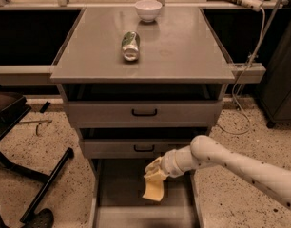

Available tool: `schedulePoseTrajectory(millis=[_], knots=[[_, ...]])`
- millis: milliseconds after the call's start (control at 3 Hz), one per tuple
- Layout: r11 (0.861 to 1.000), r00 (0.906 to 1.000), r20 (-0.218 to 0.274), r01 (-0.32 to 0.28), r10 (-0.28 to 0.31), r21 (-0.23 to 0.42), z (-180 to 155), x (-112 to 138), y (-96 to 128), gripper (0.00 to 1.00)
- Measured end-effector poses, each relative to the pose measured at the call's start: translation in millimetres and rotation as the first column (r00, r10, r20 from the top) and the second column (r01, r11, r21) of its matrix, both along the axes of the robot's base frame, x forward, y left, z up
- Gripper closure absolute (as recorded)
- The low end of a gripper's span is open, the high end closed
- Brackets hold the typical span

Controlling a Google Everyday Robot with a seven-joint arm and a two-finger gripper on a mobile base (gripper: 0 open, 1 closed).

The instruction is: Pick sponge from bottom drawer and place on counter

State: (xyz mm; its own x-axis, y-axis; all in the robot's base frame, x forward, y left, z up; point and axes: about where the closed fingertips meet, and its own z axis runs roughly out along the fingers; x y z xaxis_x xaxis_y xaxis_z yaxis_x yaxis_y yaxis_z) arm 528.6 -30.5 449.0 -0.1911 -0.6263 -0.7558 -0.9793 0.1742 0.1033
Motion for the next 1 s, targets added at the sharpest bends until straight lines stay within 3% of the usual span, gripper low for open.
schedulePoseTrajectory(millis=[333, 667, 1000], knots=[[1.0, 0.9993, 0.035, -0.009, 0.01, -0.02, 22, 7, -3, 1.0], [1.0, 0.9993, 0.035, -0.009, 0.01, -0.02, 22, 7, -3, 1.0], [0.999, 0.9971, 0.068, -0.034, 0.032, 0.021, 50, 11, 2, 1.0]])
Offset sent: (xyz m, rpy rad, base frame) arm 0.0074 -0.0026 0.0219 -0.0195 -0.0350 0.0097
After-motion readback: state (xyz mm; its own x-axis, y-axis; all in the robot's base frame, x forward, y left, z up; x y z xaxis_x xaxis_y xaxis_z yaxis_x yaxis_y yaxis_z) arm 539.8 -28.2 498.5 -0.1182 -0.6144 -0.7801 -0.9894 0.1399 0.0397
